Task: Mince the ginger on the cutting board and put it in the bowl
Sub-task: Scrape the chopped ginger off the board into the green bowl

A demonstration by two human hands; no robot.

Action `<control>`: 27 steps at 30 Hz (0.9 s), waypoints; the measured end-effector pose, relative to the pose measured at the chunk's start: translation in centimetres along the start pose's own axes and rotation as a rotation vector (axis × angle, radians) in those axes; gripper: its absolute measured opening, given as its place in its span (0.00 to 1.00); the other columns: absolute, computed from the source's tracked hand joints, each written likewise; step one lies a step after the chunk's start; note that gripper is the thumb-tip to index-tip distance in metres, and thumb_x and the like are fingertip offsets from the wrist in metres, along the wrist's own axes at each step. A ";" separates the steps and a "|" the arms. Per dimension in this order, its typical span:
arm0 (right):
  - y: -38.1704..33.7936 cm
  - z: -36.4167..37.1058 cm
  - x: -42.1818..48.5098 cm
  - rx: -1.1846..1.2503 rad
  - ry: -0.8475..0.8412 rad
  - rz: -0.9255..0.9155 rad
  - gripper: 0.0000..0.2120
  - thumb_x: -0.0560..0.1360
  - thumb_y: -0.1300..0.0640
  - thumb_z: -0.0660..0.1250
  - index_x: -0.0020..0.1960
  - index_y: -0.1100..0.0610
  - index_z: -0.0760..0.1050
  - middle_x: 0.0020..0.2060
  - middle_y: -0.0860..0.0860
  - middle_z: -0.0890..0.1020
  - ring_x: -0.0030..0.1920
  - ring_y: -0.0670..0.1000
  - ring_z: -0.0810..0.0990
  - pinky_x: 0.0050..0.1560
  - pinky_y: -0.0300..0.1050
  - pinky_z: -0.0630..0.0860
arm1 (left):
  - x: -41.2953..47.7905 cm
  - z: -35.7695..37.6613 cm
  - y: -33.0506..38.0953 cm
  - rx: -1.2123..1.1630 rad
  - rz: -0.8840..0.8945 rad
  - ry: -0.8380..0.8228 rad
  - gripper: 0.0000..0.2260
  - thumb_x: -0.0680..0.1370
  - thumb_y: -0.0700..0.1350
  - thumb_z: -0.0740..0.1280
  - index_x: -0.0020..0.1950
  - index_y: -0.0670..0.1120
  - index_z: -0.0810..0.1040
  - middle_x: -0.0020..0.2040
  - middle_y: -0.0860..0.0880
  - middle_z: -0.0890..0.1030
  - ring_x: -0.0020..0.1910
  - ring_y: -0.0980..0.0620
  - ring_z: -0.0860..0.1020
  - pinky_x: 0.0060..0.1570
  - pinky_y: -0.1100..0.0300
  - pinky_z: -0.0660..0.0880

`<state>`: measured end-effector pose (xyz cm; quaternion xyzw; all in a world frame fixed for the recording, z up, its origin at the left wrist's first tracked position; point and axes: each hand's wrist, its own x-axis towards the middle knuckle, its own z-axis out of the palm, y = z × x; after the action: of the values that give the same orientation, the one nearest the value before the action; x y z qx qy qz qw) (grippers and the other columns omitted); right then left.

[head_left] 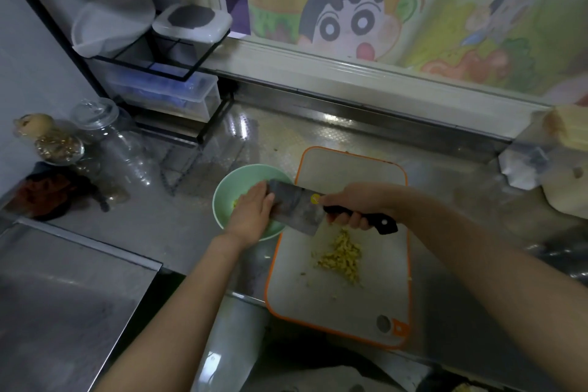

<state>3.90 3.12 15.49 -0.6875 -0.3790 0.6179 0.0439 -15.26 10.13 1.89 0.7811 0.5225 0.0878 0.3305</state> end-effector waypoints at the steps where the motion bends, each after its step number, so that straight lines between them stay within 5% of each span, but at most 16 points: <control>1: 0.2 0.0 -0.1 -0.006 0.014 -0.002 0.19 0.80 0.45 0.56 0.39 0.59 0.70 0.27 0.48 0.64 0.16 0.41 0.61 0.16 0.32 0.60 | 0.1 0.1 -0.3 0.086 -0.073 -0.011 0.21 0.83 0.48 0.48 0.74 0.41 0.56 0.75 0.43 0.57 0.75 0.47 0.53 0.72 0.54 0.48; 4: 0.8 -0.1 -0.2 -0.004 0.058 -0.024 0.19 0.80 0.45 0.56 0.39 0.58 0.69 0.26 0.48 0.64 0.16 0.41 0.61 0.17 0.32 0.60 | -0.1 0.2 -0.6 0.167 -0.110 0.063 0.19 0.83 0.46 0.50 0.73 0.42 0.62 0.74 0.44 0.61 0.74 0.46 0.56 0.72 0.50 0.52; 7: 1.4 -0.1 -0.3 0.026 0.071 -0.026 0.20 0.80 0.44 0.56 0.39 0.59 0.70 0.25 0.48 0.65 0.17 0.41 0.62 0.17 0.32 0.61 | -0.6 -0.1 0.0 -0.045 0.098 0.255 0.16 0.82 0.43 0.55 0.68 0.43 0.70 0.69 0.44 0.70 0.71 0.45 0.65 0.71 0.50 0.56; 10: 1.6 0.1 -0.7 0.058 0.056 -0.022 0.19 0.80 0.45 0.56 0.39 0.59 0.70 0.26 0.48 0.65 0.17 0.41 0.62 0.17 0.32 0.60 | -1.5 -0.3 1.5 -0.096 0.292 0.166 0.21 0.80 0.49 0.52 0.70 0.43 0.67 0.70 0.48 0.68 0.71 0.51 0.62 0.72 0.59 0.50; 13: 1.8 0.2 -0.9 0.063 0.063 -0.033 0.19 0.80 0.46 0.56 0.39 0.59 0.69 0.26 0.49 0.64 0.17 0.41 0.62 0.17 0.32 0.60 | -1.2 0.6 0.9 0.010 0.173 0.025 0.22 0.82 0.52 0.49 0.73 0.42 0.62 0.73 0.47 0.63 0.74 0.49 0.58 0.72 0.57 0.48; 16: 2.5 0.5 -0.9 0.060 0.122 -0.053 0.19 0.80 0.46 0.57 0.39 0.59 0.70 0.27 0.49 0.65 0.17 0.42 0.62 0.18 0.33 0.61 | -0.9 0.7 -0.7 0.125 -0.038 0.046 0.18 0.82 0.48 0.52 0.68 0.40 0.68 0.70 0.40 0.68 0.70 0.43 0.64 0.70 0.51 0.56; 20: 3.4 1.4 -0.5 0.074 0.241 -0.115 0.19 0.80 0.46 0.58 0.39 0.60 0.72 0.26 0.50 0.68 0.18 0.43 0.64 0.19 0.34 0.63 | -1.7 0.2 -0.3 0.012 -0.001 0.300 0.09 0.76 0.33 0.61 0.53 0.36 0.78 0.49 0.35 0.76 0.51 0.36 0.74 0.54 0.51 0.68; 27: 5.1 3.5 0.1 0.377 0.272 -0.185 0.20 0.79 0.44 0.58 0.42 0.61 0.73 0.26 0.50 0.69 0.19 0.43 0.66 0.20 0.35 0.64 | -4.0 0.3 2.0 -0.111 0.080 0.449 0.03 0.73 0.37 0.66 0.45 0.40 0.75 0.43 0.43 0.75 0.45 0.44 0.72 0.46 0.53 0.69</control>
<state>3.22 -1.86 11.94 -0.7063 -0.3090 0.5729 0.2784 -15.41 6.05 3.71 0.7427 0.5459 0.3008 0.2446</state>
